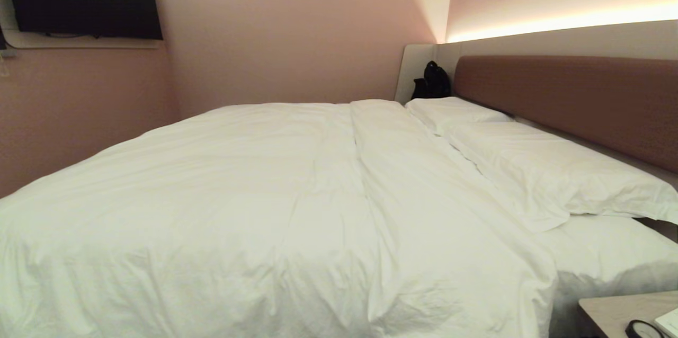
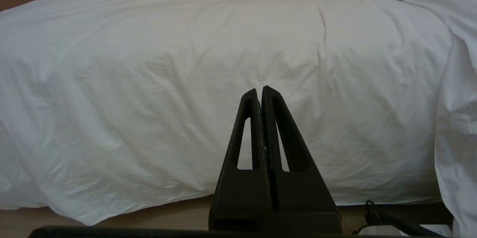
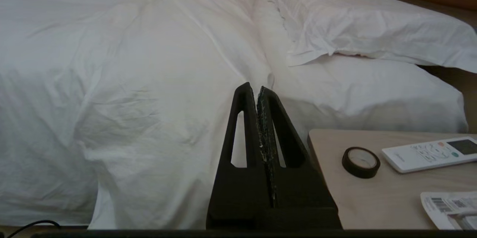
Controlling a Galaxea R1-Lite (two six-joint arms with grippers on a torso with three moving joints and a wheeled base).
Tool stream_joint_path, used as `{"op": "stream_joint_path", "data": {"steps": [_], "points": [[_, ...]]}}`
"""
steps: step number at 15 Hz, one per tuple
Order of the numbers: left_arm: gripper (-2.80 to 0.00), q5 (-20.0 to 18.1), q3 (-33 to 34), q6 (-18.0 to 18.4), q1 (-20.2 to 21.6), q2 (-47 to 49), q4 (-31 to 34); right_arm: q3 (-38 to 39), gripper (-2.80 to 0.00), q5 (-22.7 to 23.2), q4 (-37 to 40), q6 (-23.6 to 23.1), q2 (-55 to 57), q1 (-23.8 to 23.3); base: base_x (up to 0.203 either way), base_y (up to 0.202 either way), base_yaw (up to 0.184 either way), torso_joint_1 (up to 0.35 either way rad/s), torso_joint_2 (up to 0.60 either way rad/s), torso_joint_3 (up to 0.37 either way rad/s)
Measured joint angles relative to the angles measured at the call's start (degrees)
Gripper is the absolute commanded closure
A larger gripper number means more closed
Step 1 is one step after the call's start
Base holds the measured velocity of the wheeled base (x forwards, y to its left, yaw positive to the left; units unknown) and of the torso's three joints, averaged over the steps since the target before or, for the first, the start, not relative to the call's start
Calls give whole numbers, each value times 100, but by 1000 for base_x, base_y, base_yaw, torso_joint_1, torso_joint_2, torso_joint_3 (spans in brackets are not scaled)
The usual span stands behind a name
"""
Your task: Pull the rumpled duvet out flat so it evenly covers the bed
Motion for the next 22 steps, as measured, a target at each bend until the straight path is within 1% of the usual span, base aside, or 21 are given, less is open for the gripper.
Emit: {"op": "stream_joint_path", "data": {"steps": [3,5,9,14,22], "points": [[0,-1,0,5,-6,0,0,452,0,41,-462,-36,0,0,0,0,0,0,0,0],[0,0,0,2,-6,0,2,546,0,44,-612,-17,0,0,0,0,0,0,0,0],[0,-1,0,2,-6,0,-1,575,0,38,-578,1,-9,0,0,0,0,0,0,0],[0,-8,0,51,-1,0,0,583,0,2,-587,269,-9,0,0,0,0,0,0,0],[0,-3,0,-13,-1,0,-5,583,0,0,-585,287,-9,0,0,0,0,0,0,0]]}}
